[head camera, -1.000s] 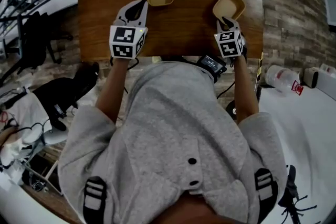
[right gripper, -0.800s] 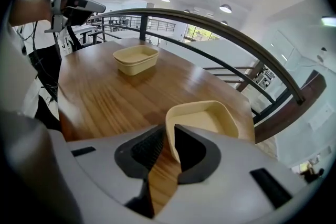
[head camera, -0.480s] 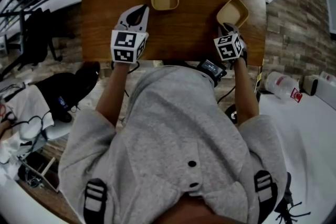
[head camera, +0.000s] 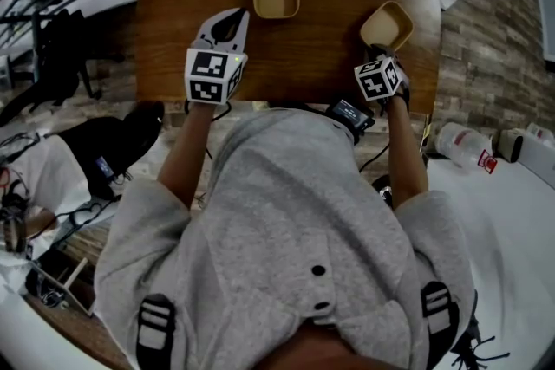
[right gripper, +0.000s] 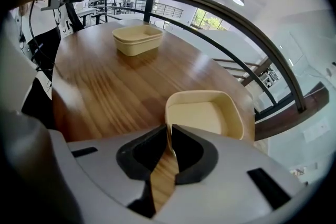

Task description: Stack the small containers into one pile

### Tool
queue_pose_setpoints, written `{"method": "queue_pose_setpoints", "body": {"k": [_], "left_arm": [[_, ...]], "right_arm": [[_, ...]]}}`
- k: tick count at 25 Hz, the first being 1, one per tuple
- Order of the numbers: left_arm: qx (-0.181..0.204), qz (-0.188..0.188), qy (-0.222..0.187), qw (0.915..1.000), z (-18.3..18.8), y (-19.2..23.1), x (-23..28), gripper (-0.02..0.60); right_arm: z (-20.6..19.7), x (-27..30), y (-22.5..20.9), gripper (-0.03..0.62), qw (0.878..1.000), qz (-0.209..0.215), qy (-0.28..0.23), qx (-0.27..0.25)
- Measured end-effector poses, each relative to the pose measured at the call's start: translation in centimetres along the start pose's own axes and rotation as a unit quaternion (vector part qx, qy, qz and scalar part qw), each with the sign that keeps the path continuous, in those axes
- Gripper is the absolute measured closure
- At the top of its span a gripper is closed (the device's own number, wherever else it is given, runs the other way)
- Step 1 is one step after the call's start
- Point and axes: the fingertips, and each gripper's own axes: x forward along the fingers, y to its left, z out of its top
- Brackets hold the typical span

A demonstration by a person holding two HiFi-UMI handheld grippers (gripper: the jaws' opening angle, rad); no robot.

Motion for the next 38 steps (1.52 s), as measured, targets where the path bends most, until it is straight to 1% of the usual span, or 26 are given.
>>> {"method": "queue_pose_setpoints", "body": {"k": [6,13,19,27,31,38], "left_arm": [[-0.002,0.003,0.0,1.0,-0.2,0.5,-0.3,0.568],[-0.004,0.007,-0.003,1.0,-0.1,0.4,-1.3,0.568],[-0.007,0.006,-0.007,0.9999,-0.6,2.2,-1.3,0.568],[-0.01,0.01,-0.008,0.9999,-1.0,1.8,-1.8,0.568],[-0.015,0.016,-0.008,0.9997,-1.2,1.9,-2.5,0.568],[-0.026,0.034,-0.008,0.9991,-1.6,3.2,-4.1,0.568]], "right_arm": [[-0.1,0.2,-0.3,0.565,0.999,-0.02,0.02,-0.033],[0.2,-1.1,-0.6,0.568,0.999,-0.028,0.016,-0.04],[2.7,-1.0,-0.6,0.568,0.998,-0.035,0.007,-0.049],[4.4,-1.9,-0.7,0.568,0.997,-0.04,-0.014,-0.066],[5.9,-2.5,-0.4,0.568,0.995,-0.04,-0.029,-0.086],[10.6,-3.5,0.5,0.568,0.988,-0.035,-0.068,-0.132]]}}
